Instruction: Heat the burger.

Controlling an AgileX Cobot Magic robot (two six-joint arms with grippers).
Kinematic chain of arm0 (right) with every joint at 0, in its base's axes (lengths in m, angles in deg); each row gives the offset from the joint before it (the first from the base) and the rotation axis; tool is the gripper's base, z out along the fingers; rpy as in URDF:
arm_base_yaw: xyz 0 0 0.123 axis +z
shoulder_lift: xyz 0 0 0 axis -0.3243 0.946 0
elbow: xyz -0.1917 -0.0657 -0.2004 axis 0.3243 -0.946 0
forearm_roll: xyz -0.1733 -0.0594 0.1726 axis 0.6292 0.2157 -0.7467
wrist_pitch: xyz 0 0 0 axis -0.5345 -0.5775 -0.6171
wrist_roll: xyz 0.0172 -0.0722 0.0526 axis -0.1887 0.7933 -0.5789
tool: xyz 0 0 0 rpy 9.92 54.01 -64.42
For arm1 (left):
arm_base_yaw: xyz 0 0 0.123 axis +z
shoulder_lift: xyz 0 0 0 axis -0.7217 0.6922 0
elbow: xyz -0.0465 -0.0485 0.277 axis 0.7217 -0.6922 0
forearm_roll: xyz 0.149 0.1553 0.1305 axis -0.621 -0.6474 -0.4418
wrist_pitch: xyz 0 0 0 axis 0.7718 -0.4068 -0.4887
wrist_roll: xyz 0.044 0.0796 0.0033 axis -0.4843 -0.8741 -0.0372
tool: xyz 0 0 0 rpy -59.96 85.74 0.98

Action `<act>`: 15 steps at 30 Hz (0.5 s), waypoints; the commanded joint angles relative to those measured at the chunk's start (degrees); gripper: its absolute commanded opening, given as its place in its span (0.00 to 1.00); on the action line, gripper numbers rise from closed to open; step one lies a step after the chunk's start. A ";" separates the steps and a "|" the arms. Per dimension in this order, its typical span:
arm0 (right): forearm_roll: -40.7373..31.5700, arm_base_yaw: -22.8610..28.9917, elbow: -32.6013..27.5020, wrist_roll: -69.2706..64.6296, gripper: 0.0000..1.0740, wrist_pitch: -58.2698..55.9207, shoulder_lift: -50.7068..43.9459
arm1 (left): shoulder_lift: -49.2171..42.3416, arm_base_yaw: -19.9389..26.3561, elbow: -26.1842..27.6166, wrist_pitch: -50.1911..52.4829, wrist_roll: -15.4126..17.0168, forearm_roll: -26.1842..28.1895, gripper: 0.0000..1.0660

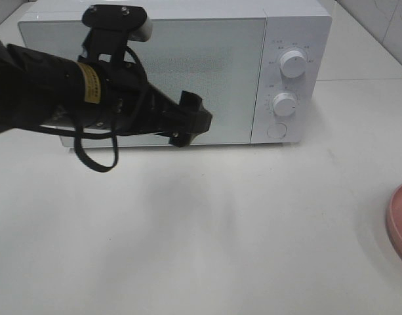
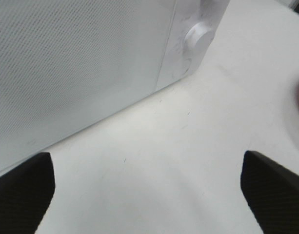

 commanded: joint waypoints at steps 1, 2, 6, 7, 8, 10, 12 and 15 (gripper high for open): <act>-0.17 -0.23 -0.06 0.46 0.71 0.40 -1.49 | -3.90 -0.34 -0.29 -8.37 0.46 0.52 0.96; -0.17 -0.23 -0.06 0.46 0.71 0.40 -1.49 | -5.27 -0.34 -0.29 -11.34 0.46 0.52 0.96; -0.17 -0.23 -0.06 0.46 0.71 0.40 -1.49 | -9.85 -0.34 -0.29 -20.91 -1.20 -0.11 0.96; -0.17 -0.23 -0.06 0.46 0.71 0.40 -1.49 | -10.94 -0.34 -0.29 -23.61 -2.01 -0.11 0.96; -0.17 -0.23 -0.06 0.46 0.71 0.40 -1.49 | -12.55 -0.34 -0.29 -28.42 -2.86 -0.11 0.96; -0.17 -0.23 -0.06 0.46 0.71 0.40 -1.49 | -13.92 -0.34 -0.29 -32.49 -2.86 -0.11 0.96; -0.17 -0.23 -0.06 0.46 0.71 0.40 -1.49 | -14.50 -0.23 -0.29 -34.03 -2.75 -0.06 0.96; -0.17 -0.23 -0.06 0.46 0.71 0.40 -1.49 | -16.16 2.23 -0.29 -38.96 -2.35 0.80 0.96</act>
